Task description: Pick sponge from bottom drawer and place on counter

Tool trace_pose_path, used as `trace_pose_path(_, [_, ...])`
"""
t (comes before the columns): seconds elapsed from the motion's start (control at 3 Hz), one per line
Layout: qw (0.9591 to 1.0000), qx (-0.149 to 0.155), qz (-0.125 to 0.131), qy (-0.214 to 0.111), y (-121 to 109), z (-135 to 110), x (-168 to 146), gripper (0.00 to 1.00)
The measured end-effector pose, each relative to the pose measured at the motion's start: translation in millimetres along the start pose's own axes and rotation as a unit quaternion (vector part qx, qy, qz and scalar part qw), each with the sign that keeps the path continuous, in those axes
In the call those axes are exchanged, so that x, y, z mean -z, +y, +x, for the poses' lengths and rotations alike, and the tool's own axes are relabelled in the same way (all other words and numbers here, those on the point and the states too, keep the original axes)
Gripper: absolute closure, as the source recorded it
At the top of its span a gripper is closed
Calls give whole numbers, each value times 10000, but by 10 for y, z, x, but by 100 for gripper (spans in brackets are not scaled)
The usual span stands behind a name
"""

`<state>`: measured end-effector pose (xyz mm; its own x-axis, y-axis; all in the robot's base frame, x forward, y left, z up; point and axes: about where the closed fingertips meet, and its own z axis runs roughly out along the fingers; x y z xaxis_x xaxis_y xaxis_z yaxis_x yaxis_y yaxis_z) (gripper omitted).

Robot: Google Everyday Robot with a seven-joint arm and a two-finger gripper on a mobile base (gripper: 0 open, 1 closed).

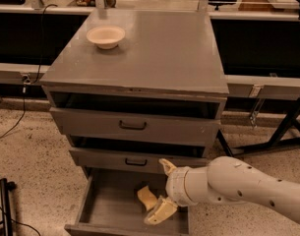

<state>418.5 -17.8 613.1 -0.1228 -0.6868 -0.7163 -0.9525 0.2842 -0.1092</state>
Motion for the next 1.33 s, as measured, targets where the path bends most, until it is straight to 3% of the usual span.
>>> trace_pose_path(0.67, [10000, 12, 13, 1, -10, -24, 48, 0])
trace_pose_path(1.0, [9998, 105, -138, -78, 143, 42, -304, 0])
trace_pose_path(1.33, [9997, 156, -81, -192, 341, 218, -831, 0])
